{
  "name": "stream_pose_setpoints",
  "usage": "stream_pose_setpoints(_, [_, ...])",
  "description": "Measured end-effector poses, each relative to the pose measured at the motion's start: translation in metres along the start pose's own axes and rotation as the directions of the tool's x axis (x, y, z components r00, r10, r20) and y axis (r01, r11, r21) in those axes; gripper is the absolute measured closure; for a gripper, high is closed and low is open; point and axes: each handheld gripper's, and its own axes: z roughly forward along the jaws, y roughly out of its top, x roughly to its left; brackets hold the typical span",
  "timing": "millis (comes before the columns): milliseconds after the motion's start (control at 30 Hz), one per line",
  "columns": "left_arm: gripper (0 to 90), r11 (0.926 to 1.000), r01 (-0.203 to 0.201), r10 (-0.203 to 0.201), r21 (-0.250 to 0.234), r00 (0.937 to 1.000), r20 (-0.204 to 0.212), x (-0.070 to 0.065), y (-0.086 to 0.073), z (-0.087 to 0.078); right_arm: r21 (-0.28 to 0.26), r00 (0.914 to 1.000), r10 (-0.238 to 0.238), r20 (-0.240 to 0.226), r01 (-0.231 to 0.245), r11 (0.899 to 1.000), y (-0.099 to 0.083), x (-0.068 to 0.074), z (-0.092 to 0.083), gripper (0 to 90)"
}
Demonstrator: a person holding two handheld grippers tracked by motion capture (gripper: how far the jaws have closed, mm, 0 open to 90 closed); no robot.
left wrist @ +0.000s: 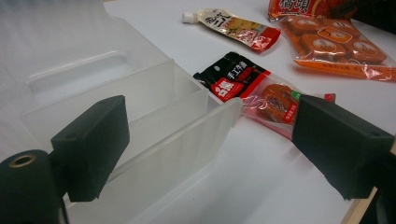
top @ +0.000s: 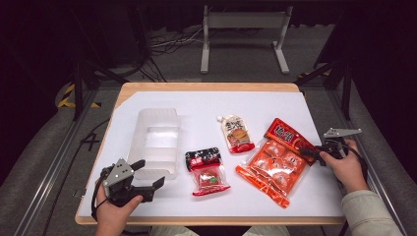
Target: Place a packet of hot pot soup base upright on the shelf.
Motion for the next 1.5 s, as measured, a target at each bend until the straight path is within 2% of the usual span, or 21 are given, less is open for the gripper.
stream_pose_setpoints(33, [12.4,1.0000,0.001,-0.001,-0.001,1.0000,0.001,0.000,0.000,0.000,0.002,0.9998,-0.012,0.019,0.012,1.000,0.000,0.000,0.000,89.8])
stream_pose_setpoints(67, [12.4,0.9999,0.006,-0.006,-0.010,1.0000,0.006,0.000,0.000,0.000,0.003,0.9987,-0.028,0.043,0.028,1.000,0.001,0.001,-0.001,90.0])
stream_pose_setpoints(167, [13.0,0.9991,0.006,-0.005,-0.042,0.9999,0.015,0.001,0.001,-0.001,0.004,0.9968,-0.046,0.065,0.046,0.999,0.005,0.004,-0.003,90.0])
stream_pose_setpoints(233, [12.5,0.9985,0.014,-0.013,-0.052,0.9996,0.024,0.001,0.002,-0.002,-0.007,0.9971,-0.045,0.062,0.046,0.999,0.007,0.006,-0.008,90.0])
stream_pose_setpoints(333, [15.9,0.9998,-0.019,0.019,-0.007,0.9998,0.001,0.001,0.002,-0.001,-0.024,0.9963,-0.059,0.063,0.061,0.998,0.012,0.009,-0.015,90.0])
stream_pose_setpoints(467, [19.3,0.9997,-0.025,0.025,-0.006,0.9995,0.020,0.002,0.003,-0.001,-0.050,0.9952,-0.080,0.057,0.083,0.995,0.020,0.015,-0.026,90.0])
stream_pose_setpoints(633, [17.8,0.9991,-0.039,0.040,-0.014,0.9987,0.032,-0.002,0.006,0.002,-0.106,0.9875,-0.151,0.046,0.155,0.982,0.043,0.034,-0.050,90.0])
stream_pose_setpoints(733, [18.9,0.9970,-0.065,0.066,-0.042,0.9976,0.021,-0.006,0.005,0.002,-0.126,0.9826,-0.182,0.040,0.185,0.975,0.053,0.046,-0.060,90.0])
stream_pose_setpoints(867, [20.0,0.9973,-0.057,0.058,-0.046,0.9980,0.024,-0.006,0.004,0.002,-0.145,0.9759,-0.216,0.034,0.218,0.965,0.064,0.061,-0.071,90.0])
stream_pose_setpoints(1100, [17.5,0.9978,-0.048,0.050,-0.046,0.9982,0.035,-0.007,0.007,0.002,-0.209,0.9690,-0.247,0.000,0.241,0.948,0.078,0.082,-0.086,90.0])
stream_pose_setpoints(1267, [11.2,0.9963,-0.064,0.066,-0.057,0.9975,0.025,-0.008,0.009,0.003,-0.250,0.9567,-0.291,-0.018,0.277,0.928,0.088,0.100,-0.098,90.0])
stream_pose_setpoints(1367, [9.5,0.9965,-0.056,0.058,-0.061,0.9979,0.029,-0.008,0.009,0.004,-0.283,0.9531,-0.296,-0.065,0.266,0.921,0.093,0.108,-0.102,90.0])
stream_pose_setpoints(1467, [9.3,0.9960,-0.065,0.066,-0.060,0.9977,0.014,-0.007,0.010,0.005,-0.310,0.9448,-0.310,-0.108,0.264,0.913,0.099,0.114,-0.104,90.0])
stream_pose_setpoints(1500, [9.6,0.9963,-0.057,0.058,-0.064,0.9981,0.018,-0.007,0.010,0.005,-0.316,0.9403,-0.319,-0.119,0.269,0.910,0.102,0.117,-0.105,90.0])
